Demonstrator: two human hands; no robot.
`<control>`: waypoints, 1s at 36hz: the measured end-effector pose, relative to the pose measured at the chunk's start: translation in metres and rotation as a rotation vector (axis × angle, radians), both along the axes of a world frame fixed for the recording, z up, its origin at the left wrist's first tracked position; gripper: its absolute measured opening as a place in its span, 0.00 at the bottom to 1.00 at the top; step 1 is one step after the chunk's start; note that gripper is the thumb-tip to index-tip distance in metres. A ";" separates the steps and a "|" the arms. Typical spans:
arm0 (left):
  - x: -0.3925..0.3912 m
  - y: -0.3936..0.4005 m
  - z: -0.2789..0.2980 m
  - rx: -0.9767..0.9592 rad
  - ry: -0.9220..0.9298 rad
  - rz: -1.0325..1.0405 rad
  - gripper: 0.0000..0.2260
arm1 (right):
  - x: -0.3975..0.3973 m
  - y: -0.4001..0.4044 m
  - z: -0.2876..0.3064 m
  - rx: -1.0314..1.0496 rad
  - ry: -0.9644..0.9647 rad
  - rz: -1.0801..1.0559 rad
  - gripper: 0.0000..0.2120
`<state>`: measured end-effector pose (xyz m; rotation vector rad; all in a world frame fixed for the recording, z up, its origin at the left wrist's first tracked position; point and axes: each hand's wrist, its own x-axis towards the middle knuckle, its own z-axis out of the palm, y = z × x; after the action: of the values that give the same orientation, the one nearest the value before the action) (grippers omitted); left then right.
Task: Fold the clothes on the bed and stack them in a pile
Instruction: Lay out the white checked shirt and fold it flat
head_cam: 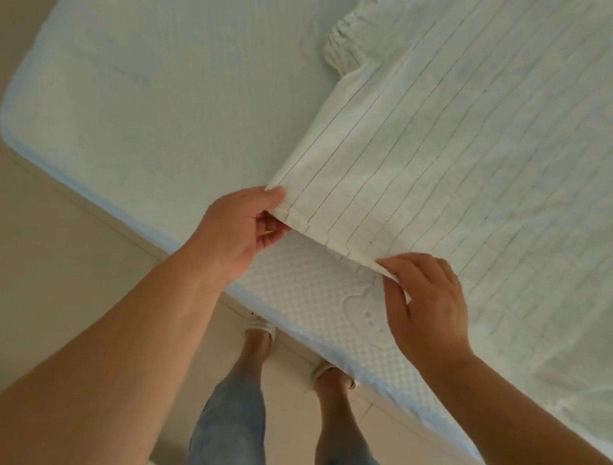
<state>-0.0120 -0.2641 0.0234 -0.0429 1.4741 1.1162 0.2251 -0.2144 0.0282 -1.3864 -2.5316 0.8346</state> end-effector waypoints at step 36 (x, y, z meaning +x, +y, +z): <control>-0.049 0.003 -0.012 -0.100 1.391 -1.272 0.18 | 0.078 -0.042 -0.002 -0.165 -0.650 -0.579 0.15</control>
<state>-0.0611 -0.2608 0.0111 1.6407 2.0943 -0.1701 0.3026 -0.2559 0.0260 -2.6132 -2.2125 0.5399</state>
